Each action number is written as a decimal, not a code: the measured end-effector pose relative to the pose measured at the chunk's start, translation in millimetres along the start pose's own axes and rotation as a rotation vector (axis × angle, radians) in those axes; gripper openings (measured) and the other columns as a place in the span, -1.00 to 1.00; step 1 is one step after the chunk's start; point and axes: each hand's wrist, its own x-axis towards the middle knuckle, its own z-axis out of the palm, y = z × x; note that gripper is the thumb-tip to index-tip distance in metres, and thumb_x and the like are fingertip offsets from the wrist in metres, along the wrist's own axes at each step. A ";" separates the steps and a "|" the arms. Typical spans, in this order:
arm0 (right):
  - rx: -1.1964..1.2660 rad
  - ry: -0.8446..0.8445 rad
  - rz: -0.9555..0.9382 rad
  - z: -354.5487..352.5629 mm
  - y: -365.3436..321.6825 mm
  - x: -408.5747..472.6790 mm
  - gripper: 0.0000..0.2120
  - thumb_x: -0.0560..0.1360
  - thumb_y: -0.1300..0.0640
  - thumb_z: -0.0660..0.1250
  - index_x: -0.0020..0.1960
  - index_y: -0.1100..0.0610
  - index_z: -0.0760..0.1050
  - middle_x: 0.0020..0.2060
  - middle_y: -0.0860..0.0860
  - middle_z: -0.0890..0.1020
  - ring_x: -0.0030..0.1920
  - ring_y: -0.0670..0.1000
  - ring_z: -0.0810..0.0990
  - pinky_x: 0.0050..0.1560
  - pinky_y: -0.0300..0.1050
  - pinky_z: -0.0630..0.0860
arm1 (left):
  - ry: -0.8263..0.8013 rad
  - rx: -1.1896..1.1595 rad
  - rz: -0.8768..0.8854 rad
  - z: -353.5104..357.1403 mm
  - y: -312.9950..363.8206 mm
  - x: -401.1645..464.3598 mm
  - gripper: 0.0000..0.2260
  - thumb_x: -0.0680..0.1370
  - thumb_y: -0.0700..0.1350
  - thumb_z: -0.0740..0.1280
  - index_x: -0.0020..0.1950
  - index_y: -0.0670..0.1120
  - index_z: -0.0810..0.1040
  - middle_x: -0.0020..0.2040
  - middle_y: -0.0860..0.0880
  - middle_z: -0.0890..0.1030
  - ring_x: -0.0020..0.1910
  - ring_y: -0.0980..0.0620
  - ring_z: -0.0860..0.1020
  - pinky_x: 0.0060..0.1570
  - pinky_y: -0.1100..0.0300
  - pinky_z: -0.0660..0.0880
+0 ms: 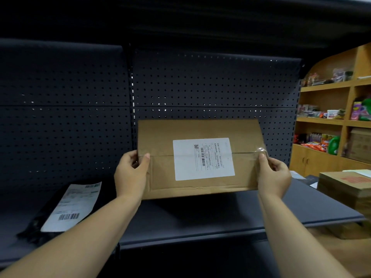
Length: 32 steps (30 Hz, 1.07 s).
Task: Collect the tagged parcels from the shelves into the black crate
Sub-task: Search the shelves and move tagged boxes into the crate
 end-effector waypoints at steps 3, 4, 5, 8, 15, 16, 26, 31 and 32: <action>0.002 0.023 -0.007 -1.6 0.1 -3.9 -0.78 0.41 -0.15 0.39 -0.08 -0.03 0.51 -0.17 -0.11 0.58 -0.14 -0.07 0.54 -0.17 -0.19 0.40 | 0.001 0.004 0.016 -1.8 -1.4 -1.6 -0.84 0.50 0.00 0.38 0.04 0.12 0.46 -0.13 0.32 0.48 -0.15 0.45 0.44 -0.19 0.46 0.34; 0.001 0.029 -0.009 -2.3 -0.2 -4.9 -0.78 0.41 -0.15 0.38 -0.08 -0.03 0.51 -0.18 -0.11 0.58 -0.13 -0.07 0.54 -0.17 -0.18 0.40 | 0.002 0.004 0.022 -2.3 -1.6 -1.9 -0.84 0.50 -0.01 0.38 0.03 0.13 0.46 -0.13 0.32 0.49 -0.15 0.46 0.44 -0.19 0.45 0.34; 0.002 0.033 -0.010 -3.0 -0.5 -5.7 -0.78 0.41 -0.15 0.38 -0.08 -0.03 0.51 -0.18 -0.11 0.58 -0.13 -0.07 0.54 -0.16 -0.18 0.40 | 0.003 0.005 0.028 -2.8 -1.9 -2.1 -0.85 0.50 -0.01 0.38 0.02 0.13 0.45 -0.13 0.33 0.49 -0.15 0.46 0.44 -0.19 0.46 0.34; 0.017 0.036 -0.012 -4.5 -1.3 -7.4 -0.79 0.42 -0.14 0.39 -0.08 -0.03 0.51 -0.20 -0.13 0.57 -0.13 -0.08 0.55 -0.18 -0.20 0.41 | 0.004 -0.001 0.042 -3.7 -3.2 -1.9 -0.85 0.50 -0.02 0.38 0.03 0.12 0.47 -0.13 0.31 0.50 -0.14 0.44 0.46 -0.18 0.45 0.36; 0.026 0.064 -0.025 -6.4 -2.8 -13.1 -0.80 0.41 -0.16 0.38 -0.10 -0.05 0.51 -0.22 -0.16 0.57 -0.15 -0.09 0.55 -0.29 -0.33 0.36 | 0.005 0.001 0.034 -2.4 -5.3 -0.1 -0.83 0.50 0.00 0.38 0.06 0.10 0.47 -0.12 0.32 0.50 -0.15 0.43 0.47 -0.20 0.46 0.35; 0.022 0.067 -0.026 -6.4 -2.6 -13.8 -0.80 0.41 -0.16 0.38 -0.10 -0.06 0.51 -0.22 -0.16 0.57 -0.15 -0.09 0.55 -0.29 -0.33 0.36 | 0.006 0.000 0.033 -2.6 -5.2 0.1 -0.83 0.50 0.00 0.38 0.05 0.11 0.47 -0.12 0.32 0.50 -0.16 0.44 0.47 -0.20 0.47 0.35; -0.043 0.066 -0.038 -3.8 -11.3 -11.9 -0.79 0.41 -0.17 0.37 -0.11 -0.05 0.50 -0.21 -0.14 0.58 -0.14 -0.06 0.55 -0.20 -0.17 0.41 | 0.007 -0.024 0.022 -3.8 -4.1 5.7 -0.80 0.50 -0.02 0.38 0.11 0.05 0.50 -0.09 0.26 0.53 -0.11 0.37 0.50 -0.16 0.44 0.37; -0.182 -0.002 -0.022 -0.6 -30.0 2.9 -0.74 0.40 -0.20 0.35 -0.10 -0.02 0.52 -0.16 -0.08 0.62 -0.12 0.01 0.57 -0.16 -0.05 0.49 | 0.004 0.036 -0.064 0.2 5.5 17.3 -0.82 0.51 0.02 0.36 0.06 0.01 0.51 0.04 0.05 0.58 -0.06 0.13 0.52 -0.10 0.25 0.44; -0.213 -0.033 0.004 0.2 -35.3 7.5 -0.75 0.40 -0.20 0.34 -0.12 -0.02 0.52 -0.16 -0.06 0.63 -0.12 0.03 0.58 -0.11 0.01 0.53 | -0.006 0.062 -0.088 1.2 8.3 20.2 -0.78 0.51 0.05 0.35 0.10 -0.02 0.53 0.04 0.02 0.58 -0.08 0.11 0.52 -0.09 0.20 0.46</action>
